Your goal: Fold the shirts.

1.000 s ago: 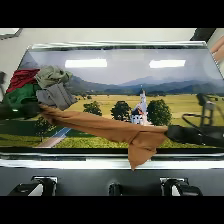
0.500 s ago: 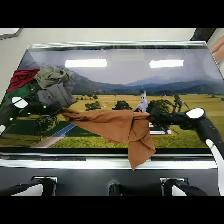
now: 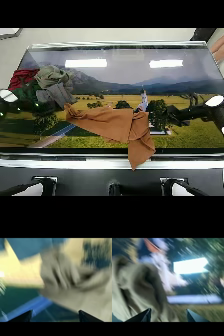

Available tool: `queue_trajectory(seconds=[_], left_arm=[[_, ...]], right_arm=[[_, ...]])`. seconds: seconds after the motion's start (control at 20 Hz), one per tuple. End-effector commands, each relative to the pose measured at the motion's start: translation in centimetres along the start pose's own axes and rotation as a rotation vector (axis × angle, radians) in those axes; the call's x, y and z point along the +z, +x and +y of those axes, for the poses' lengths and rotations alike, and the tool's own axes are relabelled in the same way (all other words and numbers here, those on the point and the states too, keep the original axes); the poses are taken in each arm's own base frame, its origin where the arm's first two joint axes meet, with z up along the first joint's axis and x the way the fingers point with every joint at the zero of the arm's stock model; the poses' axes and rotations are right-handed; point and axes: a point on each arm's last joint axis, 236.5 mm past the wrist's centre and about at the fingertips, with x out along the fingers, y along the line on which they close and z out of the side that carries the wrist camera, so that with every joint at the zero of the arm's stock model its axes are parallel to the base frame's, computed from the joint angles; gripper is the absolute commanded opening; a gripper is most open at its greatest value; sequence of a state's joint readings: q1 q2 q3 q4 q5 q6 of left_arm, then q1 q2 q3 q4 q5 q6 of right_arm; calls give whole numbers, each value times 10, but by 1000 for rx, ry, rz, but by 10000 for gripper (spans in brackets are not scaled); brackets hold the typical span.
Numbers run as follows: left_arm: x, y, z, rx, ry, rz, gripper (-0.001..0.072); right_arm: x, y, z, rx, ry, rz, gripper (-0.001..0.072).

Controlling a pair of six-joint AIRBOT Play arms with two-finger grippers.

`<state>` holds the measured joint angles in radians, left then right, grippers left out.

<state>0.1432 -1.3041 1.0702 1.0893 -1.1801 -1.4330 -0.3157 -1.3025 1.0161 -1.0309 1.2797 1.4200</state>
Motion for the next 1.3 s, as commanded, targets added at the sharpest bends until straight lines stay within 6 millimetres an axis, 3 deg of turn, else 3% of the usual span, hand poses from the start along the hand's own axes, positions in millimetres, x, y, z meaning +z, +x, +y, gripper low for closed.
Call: queue_trajectory(seconds=[0.0,0.15,0.25,0.55,0.7,0.8,0.85,1.1,1.25], left_arm=[[-62,46,-30,-99,-79,132,704],[-77,87,-54,-169,-165,91,700],[-74,101,-68,-200,-205,65,651],[-79,133,-80,-194,-252,74,636],[-62,135,-88,-219,-298,2,440],[-60,136,-88,-216,-307,-10,118],[-59,135,-89,-218,-300,-13,31],[-44,109,-111,-276,-107,-46,30],[-39,100,-117,-289,-94,-68,30]], right_arm=[[-31,10,-20,-38,41,110,536],[-51,20,-19,-18,24,172,563],[-56,21,-21,-21,26,188,572],[-54,25,-18,-6,37,175,575],[-62,32,-20,1,57,191,582],[-73,39,-21,17,67,218,585],[-79,44,-18,40,78,229,602],[-84,69,-23,74,135,179,607],[-93,82,-5,114,94,212,607]])
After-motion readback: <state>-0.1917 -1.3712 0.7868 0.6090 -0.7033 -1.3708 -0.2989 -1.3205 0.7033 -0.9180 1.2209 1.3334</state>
